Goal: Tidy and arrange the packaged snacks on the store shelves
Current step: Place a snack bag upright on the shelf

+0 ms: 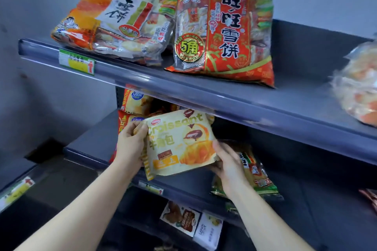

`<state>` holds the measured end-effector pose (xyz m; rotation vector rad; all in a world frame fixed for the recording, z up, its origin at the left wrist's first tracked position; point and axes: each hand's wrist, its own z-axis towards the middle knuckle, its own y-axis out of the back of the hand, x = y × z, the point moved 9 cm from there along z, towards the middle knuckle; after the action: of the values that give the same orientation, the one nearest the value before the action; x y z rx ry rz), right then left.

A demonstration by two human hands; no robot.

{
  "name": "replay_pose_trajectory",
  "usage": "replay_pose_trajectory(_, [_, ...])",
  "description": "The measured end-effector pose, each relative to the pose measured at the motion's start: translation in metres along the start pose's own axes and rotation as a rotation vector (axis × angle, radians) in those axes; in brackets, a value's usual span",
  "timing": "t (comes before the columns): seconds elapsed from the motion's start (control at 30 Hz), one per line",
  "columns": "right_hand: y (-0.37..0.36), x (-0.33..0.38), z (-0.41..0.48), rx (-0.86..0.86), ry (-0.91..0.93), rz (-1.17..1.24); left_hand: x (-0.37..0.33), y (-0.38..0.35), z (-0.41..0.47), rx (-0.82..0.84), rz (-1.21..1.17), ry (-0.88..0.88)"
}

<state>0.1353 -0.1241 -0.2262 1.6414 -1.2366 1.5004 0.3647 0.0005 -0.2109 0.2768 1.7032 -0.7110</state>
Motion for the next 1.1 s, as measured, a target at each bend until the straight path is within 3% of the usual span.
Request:
replay_pose_trajectory(0.27, [0.116,0.025,-0.041,-0.21,0.094,-0.301,0.025,-0.096,-0.043,0.221,-0.01,0.025])
replay_pose_trajectory(0.6, [0.282,0.079,-0.143,-0.445,0.245,-0.46,0.065,-0.228,-0.162,0.472,-0.054,0.149])
replay_pose_trajectory(0.83, [0.401,0.127,-0.232,-0.583,0.382,-0.56,0.073,-0.32,-0.281,0.596,-0.045,0.082])
replay_pose_trajectory(1.1, [0.536,0.18,-0.314,-0.798,0.494,-0.52,0.067,-0.436,-0.404,0.641,0.034,-0.164])
